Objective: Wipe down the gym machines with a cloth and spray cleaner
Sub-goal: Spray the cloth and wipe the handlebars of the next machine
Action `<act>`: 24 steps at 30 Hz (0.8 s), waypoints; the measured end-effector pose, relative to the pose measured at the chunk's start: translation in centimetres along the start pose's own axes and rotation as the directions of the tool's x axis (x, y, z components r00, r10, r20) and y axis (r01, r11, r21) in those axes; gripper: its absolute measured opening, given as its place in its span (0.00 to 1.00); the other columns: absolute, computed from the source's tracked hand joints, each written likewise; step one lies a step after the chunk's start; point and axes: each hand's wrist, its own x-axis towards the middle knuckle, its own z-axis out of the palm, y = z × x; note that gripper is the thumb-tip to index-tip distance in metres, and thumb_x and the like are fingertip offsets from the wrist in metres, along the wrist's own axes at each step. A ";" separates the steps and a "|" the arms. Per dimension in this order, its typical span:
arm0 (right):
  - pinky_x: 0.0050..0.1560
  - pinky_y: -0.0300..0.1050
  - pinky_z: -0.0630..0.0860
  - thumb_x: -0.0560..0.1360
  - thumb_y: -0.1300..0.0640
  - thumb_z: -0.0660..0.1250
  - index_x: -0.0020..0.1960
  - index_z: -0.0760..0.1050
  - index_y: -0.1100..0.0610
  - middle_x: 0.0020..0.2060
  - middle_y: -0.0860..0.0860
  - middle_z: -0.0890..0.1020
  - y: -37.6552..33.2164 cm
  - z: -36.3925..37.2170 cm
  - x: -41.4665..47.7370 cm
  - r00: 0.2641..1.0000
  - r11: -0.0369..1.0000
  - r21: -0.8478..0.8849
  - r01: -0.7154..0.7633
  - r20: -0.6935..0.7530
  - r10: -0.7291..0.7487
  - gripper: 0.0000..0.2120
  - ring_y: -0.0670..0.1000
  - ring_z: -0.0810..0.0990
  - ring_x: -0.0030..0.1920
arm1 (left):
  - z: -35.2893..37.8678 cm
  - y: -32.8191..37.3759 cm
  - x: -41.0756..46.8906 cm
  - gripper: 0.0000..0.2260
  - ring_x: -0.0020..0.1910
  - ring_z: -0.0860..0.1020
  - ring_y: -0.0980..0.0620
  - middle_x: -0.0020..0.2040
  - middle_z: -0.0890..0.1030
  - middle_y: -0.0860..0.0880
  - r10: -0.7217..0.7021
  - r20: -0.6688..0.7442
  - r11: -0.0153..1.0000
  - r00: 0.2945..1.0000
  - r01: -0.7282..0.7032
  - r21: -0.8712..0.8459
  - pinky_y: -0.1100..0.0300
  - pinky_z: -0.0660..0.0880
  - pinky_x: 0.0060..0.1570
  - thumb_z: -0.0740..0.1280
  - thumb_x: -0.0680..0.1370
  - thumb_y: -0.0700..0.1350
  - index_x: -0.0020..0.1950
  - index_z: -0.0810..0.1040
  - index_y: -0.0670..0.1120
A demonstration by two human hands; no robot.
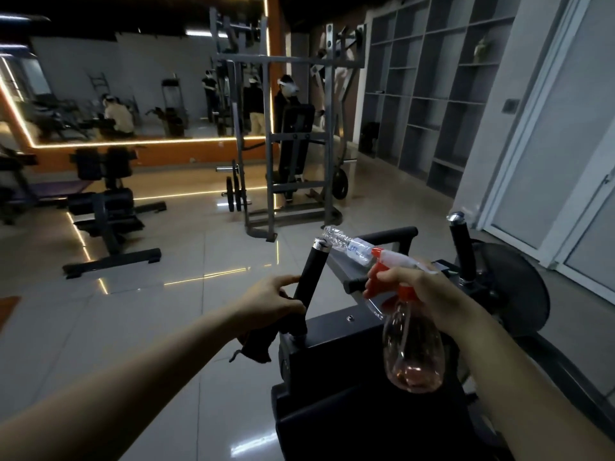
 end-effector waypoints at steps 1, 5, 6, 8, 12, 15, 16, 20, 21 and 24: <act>0.49 0.52 0.81 0.76 0.62 0.66 0.59 0.78 0.62 0.50 0.62 0.85 0.2 -0.8 0.2 1.000 0.999 0.033 -0.016 0.024 0.015 0.12 0.58 0.86 0.50 | 0.0 -0.1 -0.1 0.32 0.48 0.86 0.42 0.49 0.85 0.40 -0.011 -0.005 1.000 1.000 0.011 0.001 0.47 0.83 0.54 0.73 0.78 0.39 0.79 0.67 0.53; 0.46 0.52 0.80 0.77 0.62 0.65 0.60 0.77 0.59 0.48 0.61 0.86 1.7 -3.3 1.5 0.997 0.994 0.099 -0.044 0.059 0.039 0.12 0.57 0.86 0.47 | 0.7 -0.1 -0.5 0.32 0.48 0.85 0.42 0.51 0.84 0.39 -0.060 -0.025 0.992 0.998 0.057 -0.108 0.47 0.82 0.55 0.73 0.78 0.39 0.79 0.66 0.55; 0.42 0.50 0.81 0.77 0.62 0.65 0.59 0.76 0.59 0.45 0.60 0.86 2.3 -3.8 1.8 0.997 0.992 0.109 -0.057 0.061 0.050 0.11 0.56 0.85 0.43 | 1.1 0.0 -0.6 0.31 0.46 0.85 0.44 0.50 0.84 0.40 -0.063 -0.046 0.988 0.997 0.056 -0.145 0.49 0.83 0.54 0.73 0.78 0.39 0.78 0.67 0.54; 0.36 0.48 0.79 0.76 0.62 0.67 0.61 0.75 0.60 0.43 0.60 0.85 3.4 -4.6 2.6 0.995 0.988 0.136 -0.069 0.084 0.057 0.14 0.56 0.85 0.40 | 1.7 0.4 -0.7 0.30 0.44 0.85 0.48 0.49 0.84 0.42 -0.065 -0.089 0.982 0.994 0.047 -0.185 0.53 0.83 0.51 0.73 0.78 0.38 0.78 0.69 0.53; 0.47 0.59 0.81 0.68 0.60 0.73 0.64 0.74 0.61 0.45 0.61 0.85 5.7 -5.5 4.0 0.989 0.978 0.175 -0.110 0.113 0.091 0.24 0.61 0.85 0.45 | 1.9 0.6 -1.5 0.33 0.47 0.85 0.45 0.54 0.82 0.41 -0.082 -0.031 0.982 0.996 0.075 -0.173 0.57 0.82 0.47 0.71 0.78 0.38 0.79 0.65 0.57; 0.57 0.65 0.78 0.67 0.59 0.76 0.66 0.73 0.60 0.55 0.65 0.82 6.5 -5.7 4.8 0.971 0.979 0.148 -0.137 0.214 0.104 0.29 0.68 0.82 0.56 | 2.1 0.1 -1.6 0.34 0.48 0.85 0.40 0.53 0.83 0.37 -0.101 -0.034 0.976 0.994 0.093 -0.196 0.51 0.83 0.49 0.72 0.78 0.38 0.79 0.65 0.61; 0.56 0.63 0.79 0.68 0.58 0.76 0.66 0.73 0.61 0.56 0.66 0.82 6.8 -5.6 5.1 0.969 0.982 0.137 -0.132 0.227 0.099 0.28 0.68 0.82 0.56 | 2.2 -0.2 -1.6 0.34 0.48 0.85 0.40 0.53 0.83 0.37 -0.118 -0.064 0.976 0.991 0.104 -0.191 0.49 0.83 0.51 0.73 0.78 0.39 0.79 0.65 0.60; 0.44 0.52 0.80 0.70 0.59 0.73 0.59 0.76 0.65 0.50 0.64 0.81 8.1 -5.1 5.4 0.968 0.988 0.125 -0.096 0.244 0.063 0.20 0.64 0.82 0.49 | 3.6 -1.1 -2.2 0.34 0.48 0.84 0.43 0.55 0.82 0.40 -0.222 -0.220 0.969 0.950 0.191 -0.154 0.53 0.82 0.50 0.75 0.77 0.44 0.80 0.65 0.53; 0.42 0.51 0.79 0.71 0.60 0.72 0.58 0.75 0.66 0.48 0.65 0.81 8.3 -4.9 5.3 0.964 0.990 0.120 -0.076 0.261 0.043 0.18 0.64 0.82 0.48 | 3.9 -1.4 -2.5 0.33 0.48 0.85 0.44 0.55 0.82 0.40 -0.230 -0.223 0.967 0.947 0.198 -0.158 0.53 0.82 0.50 0.75 0.77 0.44 0.79 0.65 0.52; 0.45 0.51 0.80 0.73 0.64 0.70 0.60 0.75 0.68 0.51 0.68 0.81 9.0 -4.4 5.4 0.946 0.995 0.078 -0.067 0.323 0.038 0.17 0.66 0.83 0.52 | 4.2 -1.5 -3.2 0.29 0.47 0.85 0.43 0.55 0.82 0.40 -0.248 -0.237 0.963 0.939 0.213 -0.166 0.49 0.83 0.53 0.74 0.77 0.44 0.77 0.69 0.48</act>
